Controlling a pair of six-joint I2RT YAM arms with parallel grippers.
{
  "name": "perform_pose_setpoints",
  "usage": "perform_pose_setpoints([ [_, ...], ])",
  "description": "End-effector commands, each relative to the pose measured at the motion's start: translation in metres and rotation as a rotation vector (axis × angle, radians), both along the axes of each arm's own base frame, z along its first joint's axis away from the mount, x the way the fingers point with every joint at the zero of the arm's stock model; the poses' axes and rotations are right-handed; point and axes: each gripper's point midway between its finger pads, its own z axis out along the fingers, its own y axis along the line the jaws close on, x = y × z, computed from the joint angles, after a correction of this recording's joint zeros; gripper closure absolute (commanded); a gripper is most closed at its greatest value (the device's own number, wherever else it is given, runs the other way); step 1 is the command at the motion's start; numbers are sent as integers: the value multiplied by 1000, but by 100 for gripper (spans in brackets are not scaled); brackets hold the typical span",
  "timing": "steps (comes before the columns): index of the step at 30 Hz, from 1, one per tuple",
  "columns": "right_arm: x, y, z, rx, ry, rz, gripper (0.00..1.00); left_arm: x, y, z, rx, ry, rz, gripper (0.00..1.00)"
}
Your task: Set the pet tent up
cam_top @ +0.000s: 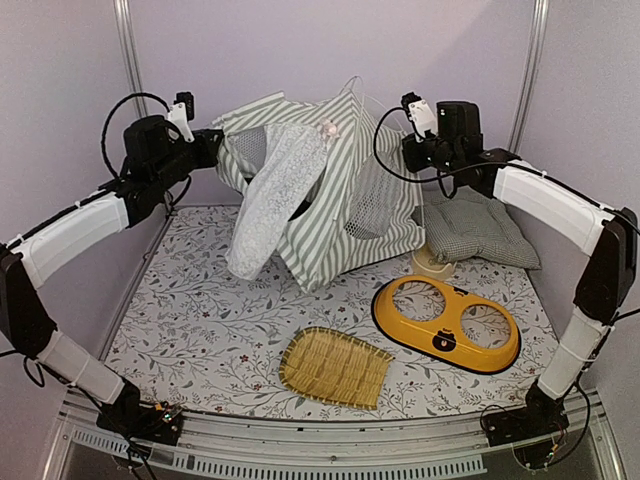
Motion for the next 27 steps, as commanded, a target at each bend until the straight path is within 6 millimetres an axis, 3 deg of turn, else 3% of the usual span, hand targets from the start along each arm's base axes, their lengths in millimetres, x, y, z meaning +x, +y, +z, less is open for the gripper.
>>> perform_pose_setpoints([
  [1,16,-90,48,66,-92,-266,100,0,35,-7,-100,5,92,100],
  [9,30,-141,58,111,-126,-385,100,3,29,-94,-215,148,67,100],
  [14,34,-155,58,108,-143,-424,100,2,22,-145,-262,240,39,100],
  [19,26,-148,76,134,-192,-361,100,-2,19,-181,-270,305,31,99],
  [24,14,-131,94,144,-241,-237,100,-9,16,-191,-267,323,8,91],
  [27,8,-107,95,116,-239,-91,100,-15,12,-191,-255,324,-13,86],
])
